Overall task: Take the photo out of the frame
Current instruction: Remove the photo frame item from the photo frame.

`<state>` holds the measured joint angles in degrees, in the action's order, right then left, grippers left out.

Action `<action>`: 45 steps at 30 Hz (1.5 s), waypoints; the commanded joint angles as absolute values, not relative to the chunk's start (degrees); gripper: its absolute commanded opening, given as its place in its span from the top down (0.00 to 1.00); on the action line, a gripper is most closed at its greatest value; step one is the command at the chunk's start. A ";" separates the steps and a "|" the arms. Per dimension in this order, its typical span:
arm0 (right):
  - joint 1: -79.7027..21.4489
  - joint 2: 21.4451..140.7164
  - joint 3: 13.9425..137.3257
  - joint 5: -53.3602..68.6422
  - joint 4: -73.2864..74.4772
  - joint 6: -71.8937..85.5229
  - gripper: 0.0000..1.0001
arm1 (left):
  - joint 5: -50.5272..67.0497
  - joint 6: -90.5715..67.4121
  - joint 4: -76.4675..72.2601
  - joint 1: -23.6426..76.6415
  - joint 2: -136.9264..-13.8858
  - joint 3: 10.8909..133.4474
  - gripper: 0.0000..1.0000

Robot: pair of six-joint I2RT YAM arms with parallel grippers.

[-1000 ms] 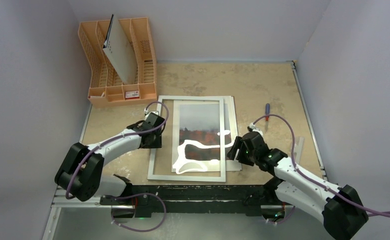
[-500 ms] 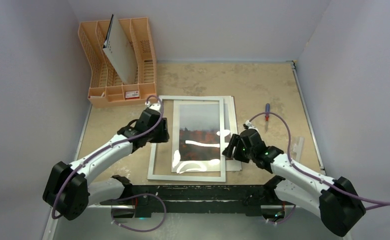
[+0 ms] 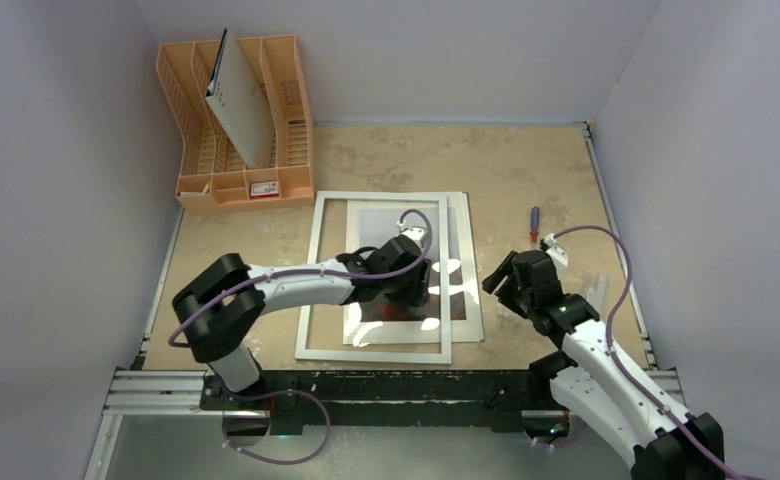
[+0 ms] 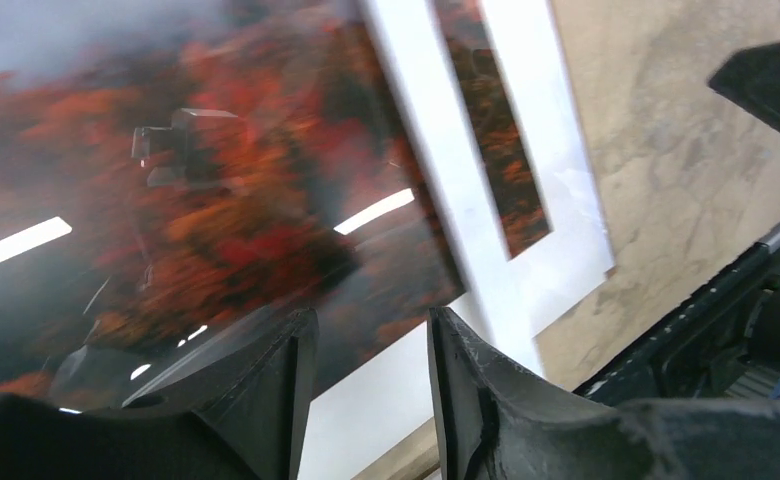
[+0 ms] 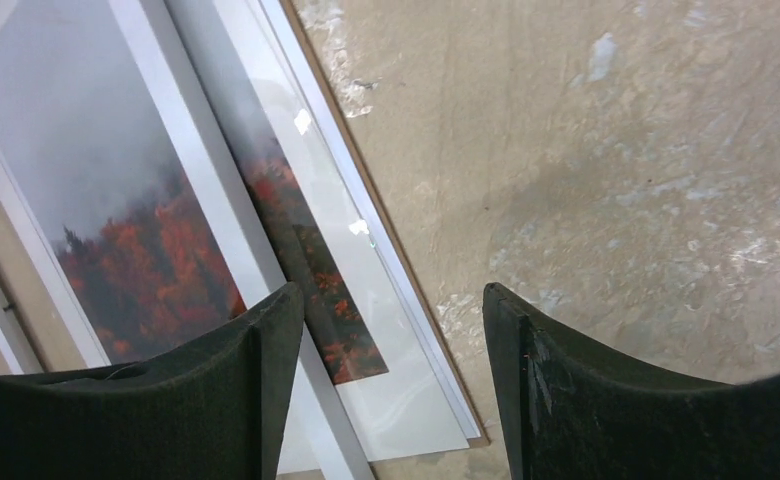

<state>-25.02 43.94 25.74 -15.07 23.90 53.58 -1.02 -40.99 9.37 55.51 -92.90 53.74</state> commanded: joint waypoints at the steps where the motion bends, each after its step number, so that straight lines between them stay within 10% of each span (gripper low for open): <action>1: -20.41 41.18 23.74 -10.94 25.01 54.18 0.32 | -1.70 -44.16 4.10 59.70 -98.07 60.19 0.54; 22: -19.17 33.76 19.26 -10.59 25.93 57.31 0.32 | -11.88 -47.63 14.50 65.27 -111.70 73.46 0.47; 45: -19.16 29.20 14.16 1.62 19.42 54.49 0.35 | -17.78 -46.19 22.58 66.62 -112.37 78.31 0.99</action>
